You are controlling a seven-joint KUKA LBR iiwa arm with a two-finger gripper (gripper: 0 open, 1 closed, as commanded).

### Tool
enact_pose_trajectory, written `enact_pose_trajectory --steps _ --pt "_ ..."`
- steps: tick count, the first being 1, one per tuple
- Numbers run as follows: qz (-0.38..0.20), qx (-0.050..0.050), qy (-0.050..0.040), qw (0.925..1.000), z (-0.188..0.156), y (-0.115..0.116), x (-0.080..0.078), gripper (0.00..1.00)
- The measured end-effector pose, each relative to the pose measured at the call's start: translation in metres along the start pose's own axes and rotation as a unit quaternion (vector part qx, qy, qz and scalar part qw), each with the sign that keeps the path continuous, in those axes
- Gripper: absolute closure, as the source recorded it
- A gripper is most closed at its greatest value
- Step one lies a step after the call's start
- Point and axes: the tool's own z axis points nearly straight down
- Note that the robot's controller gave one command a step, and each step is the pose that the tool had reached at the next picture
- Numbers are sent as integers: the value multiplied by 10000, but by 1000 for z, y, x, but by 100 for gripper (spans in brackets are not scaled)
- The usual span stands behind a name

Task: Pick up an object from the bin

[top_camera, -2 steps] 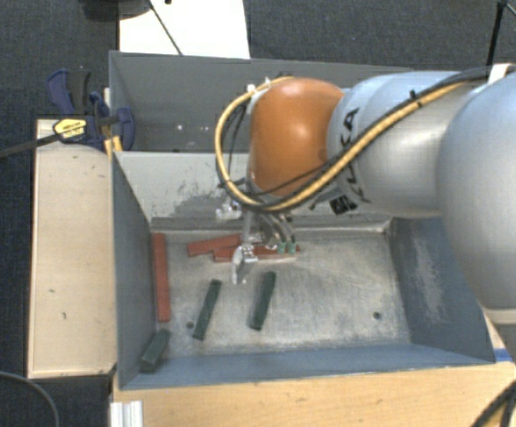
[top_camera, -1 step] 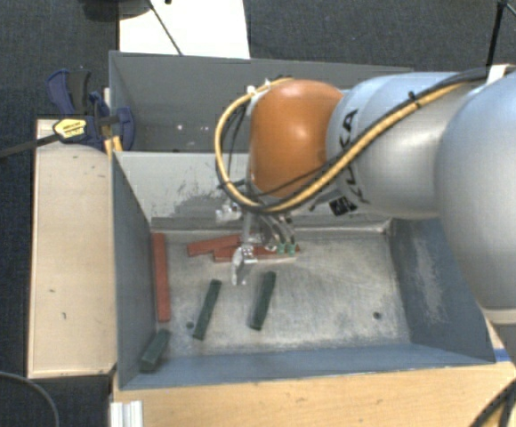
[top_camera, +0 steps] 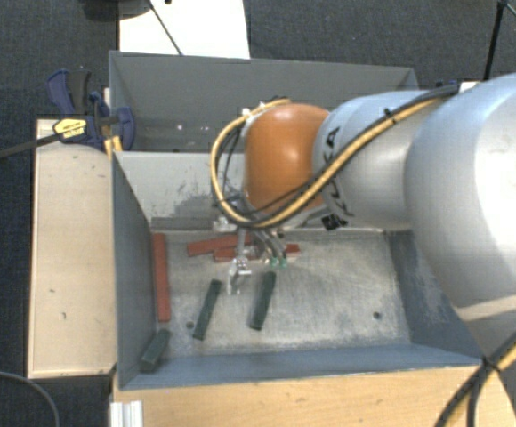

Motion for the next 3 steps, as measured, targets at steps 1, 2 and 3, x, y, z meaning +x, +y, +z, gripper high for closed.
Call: enact_pose_trajectory --steps 1,2,3 --pt "-2335 -6 -19 9723 21 -5 -3 100" --pt "-2327 -6 -18 9726 21 -5 -3 100" --pt "-2168 2 8 9762 -140 -11 -12 100"
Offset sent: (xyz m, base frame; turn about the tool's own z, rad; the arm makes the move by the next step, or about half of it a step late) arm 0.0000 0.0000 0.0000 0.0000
